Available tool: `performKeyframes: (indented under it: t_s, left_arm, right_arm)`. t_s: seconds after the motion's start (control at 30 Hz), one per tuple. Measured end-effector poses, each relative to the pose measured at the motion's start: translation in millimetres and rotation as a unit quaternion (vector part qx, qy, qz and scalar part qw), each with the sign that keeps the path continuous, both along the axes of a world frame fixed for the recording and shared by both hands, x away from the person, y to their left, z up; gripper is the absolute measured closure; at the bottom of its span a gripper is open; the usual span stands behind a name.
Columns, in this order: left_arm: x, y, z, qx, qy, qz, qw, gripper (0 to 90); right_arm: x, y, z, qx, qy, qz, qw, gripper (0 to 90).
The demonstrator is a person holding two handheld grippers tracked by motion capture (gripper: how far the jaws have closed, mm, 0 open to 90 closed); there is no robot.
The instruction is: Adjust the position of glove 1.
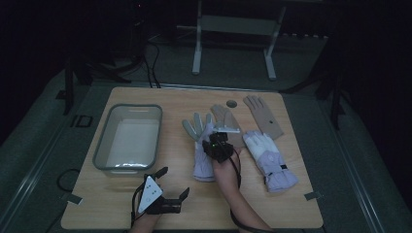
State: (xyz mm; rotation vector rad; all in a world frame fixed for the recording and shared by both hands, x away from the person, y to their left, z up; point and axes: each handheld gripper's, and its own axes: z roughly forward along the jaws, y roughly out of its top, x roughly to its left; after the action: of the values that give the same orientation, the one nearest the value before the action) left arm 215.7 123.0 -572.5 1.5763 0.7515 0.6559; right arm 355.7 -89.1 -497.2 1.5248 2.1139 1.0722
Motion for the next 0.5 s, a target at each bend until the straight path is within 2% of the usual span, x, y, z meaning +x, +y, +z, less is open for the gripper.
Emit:
performKeyframes:
  t_s: [0.03, 0.1, 0.3, 0.37, 0.5]
  left_arm:
    - [-0.3, 0.0, 0.2, 0.001, -0.001, 0.002, 1.0, 0.8]
    - [-0.8, -0.1, 0.8, -0.002, -0.003, 0.001, 1.0, 0.8]
    - [-0.3, -0.8, -0.1, 0.0, -0.001, 0.0, 1.0, 0.8]
    - [-0.6, -1.4, -0.1, 0.0, -0.003, 0.0, 1.0, 0.8]
    - [-0.5, -2.3, -0.4, -0.001, -0.002, -0.003, 1.0, 0.8]
  right_arm:
    - [-4.9, -1.8, 0.6, -0.002, 0.003, -0.001, 1.0, 78.1]
    - [-15.5, -7.1, 4.0, 0.014, 0.01, -0.007, 0.9998, 78.1]
    - [-41.8, -13.5, 13.6, 0.023, -0.006, -0.02, 0.9995, 78.0]
    - [-48.0, -13.9, 9.7, 0.023, -0.006, -0.022, 0.9995, 78.0]
    - [-52.8, -16.9, -6.8, 0.026, 0.016, -0.03, 0.9991, 78.0]
